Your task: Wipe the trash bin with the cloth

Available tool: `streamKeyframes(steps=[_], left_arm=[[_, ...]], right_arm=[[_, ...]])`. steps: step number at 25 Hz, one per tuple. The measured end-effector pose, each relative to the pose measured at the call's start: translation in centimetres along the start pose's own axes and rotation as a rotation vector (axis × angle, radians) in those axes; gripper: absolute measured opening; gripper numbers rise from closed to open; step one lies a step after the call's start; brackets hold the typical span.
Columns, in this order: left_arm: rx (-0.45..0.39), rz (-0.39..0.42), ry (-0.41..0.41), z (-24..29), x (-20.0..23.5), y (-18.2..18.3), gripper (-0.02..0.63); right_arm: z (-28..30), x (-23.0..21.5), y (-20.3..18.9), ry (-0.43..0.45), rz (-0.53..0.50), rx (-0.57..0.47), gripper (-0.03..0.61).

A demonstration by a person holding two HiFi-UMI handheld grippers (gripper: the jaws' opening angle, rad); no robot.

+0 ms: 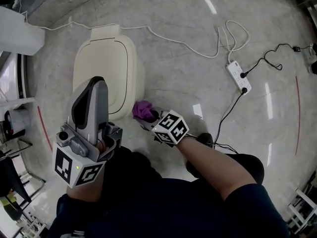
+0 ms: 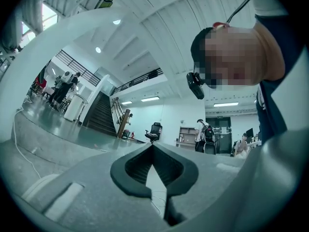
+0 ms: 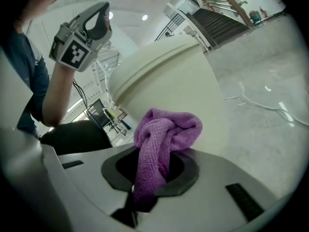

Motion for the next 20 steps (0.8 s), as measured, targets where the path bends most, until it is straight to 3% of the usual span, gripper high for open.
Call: streamKeyframes(steps=[10, 16, 20], left_arm=[[0.005, -0.016, 0.013, -0.1, 0.5, -0.6, -0.002], [0.021, -0.006, 0.02, 1.1, -0.7, -0.6, -0.002], [0.057, -0.02, 0.05, 2.2, -1.8, 0.7, -0.002]], right_arm=[[-3.0, 3.5, 4.3, 0.062, -0.07, -0.044, 0.069], [-4.7, 2.1, 4.3, 0.025, -0.121, -0.005, 0.069], [-6.9, 1.2, 6.2, -0.013, -0.153, 0.004, 0.069]])
Point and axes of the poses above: the fingertips, and each gripper's own axes: z forward along the fingers, x to its left, y out of its top, the point moved 6 cm from there along -z, backward along the fingers, and after that the axes turned 7 degrees about y, right-handed, at the moved point
